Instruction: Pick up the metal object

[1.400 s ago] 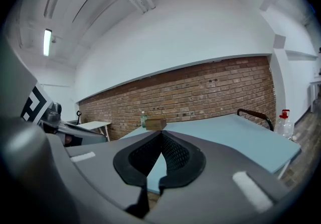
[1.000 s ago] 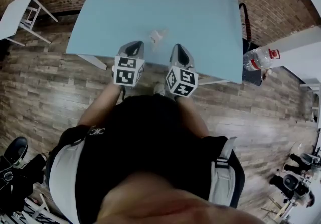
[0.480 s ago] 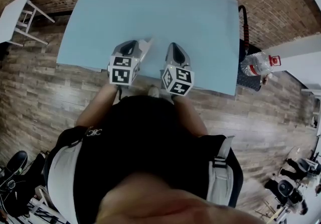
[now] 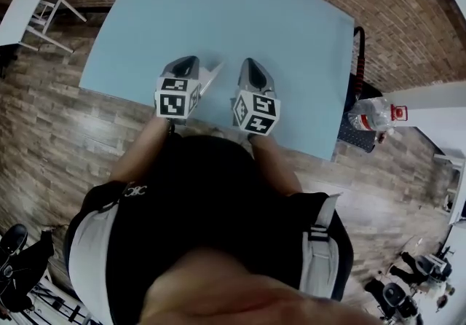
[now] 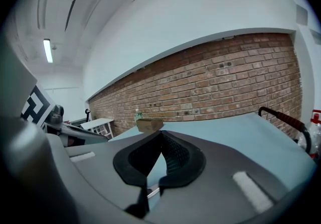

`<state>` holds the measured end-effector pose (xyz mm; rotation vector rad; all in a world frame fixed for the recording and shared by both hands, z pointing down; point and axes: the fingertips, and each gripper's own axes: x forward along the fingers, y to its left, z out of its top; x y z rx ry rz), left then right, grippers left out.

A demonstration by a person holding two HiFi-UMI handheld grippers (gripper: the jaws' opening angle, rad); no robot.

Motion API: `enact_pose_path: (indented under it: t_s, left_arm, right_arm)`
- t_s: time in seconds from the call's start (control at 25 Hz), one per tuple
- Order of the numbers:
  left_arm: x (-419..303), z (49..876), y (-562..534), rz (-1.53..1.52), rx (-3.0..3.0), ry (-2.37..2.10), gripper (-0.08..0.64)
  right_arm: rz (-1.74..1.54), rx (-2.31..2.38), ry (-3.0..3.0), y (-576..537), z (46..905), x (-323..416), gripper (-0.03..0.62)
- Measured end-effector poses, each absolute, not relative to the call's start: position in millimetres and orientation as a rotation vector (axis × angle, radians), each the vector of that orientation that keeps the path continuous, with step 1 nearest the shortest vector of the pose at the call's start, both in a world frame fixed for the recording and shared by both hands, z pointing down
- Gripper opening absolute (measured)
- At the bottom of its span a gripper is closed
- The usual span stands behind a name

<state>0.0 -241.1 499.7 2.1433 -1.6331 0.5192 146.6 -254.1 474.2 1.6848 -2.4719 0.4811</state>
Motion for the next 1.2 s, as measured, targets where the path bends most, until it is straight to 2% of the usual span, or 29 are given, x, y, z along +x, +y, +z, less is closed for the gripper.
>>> enact_pose_path:
  t_s: [0.48, 0.64, 0.84, 1.2]
  left_arm:
    - [-18.3, 511.9, -285.5, 0.580, 2.213, -1.545, 0.000]
    - [-26.2, 540.7, -291.5, 0.665, 2.189, -1.433, 0.003]
    - [-25.2, 585.1, -289.3, 0.747, 2.156, -1.240, 0.088]
    - [-13.4, 650.7, -271.5, 0.889, 2.129, -1.039, 0.147]
  right_arm:
    - [0.495, 1.802, -2.369, -272.9, 481.9, 139.4, 0.014]
    - [0.509, 1.848, -2.316, -271.5, 486.1, 133.7, 0.014]
    - [0.515, 1.896, -2.276, -271.7, 488.0, 127.4, 0.014]
    - [0.536, 1.950, -2.193, -258.0, 500.2, 130.5, 0.014]
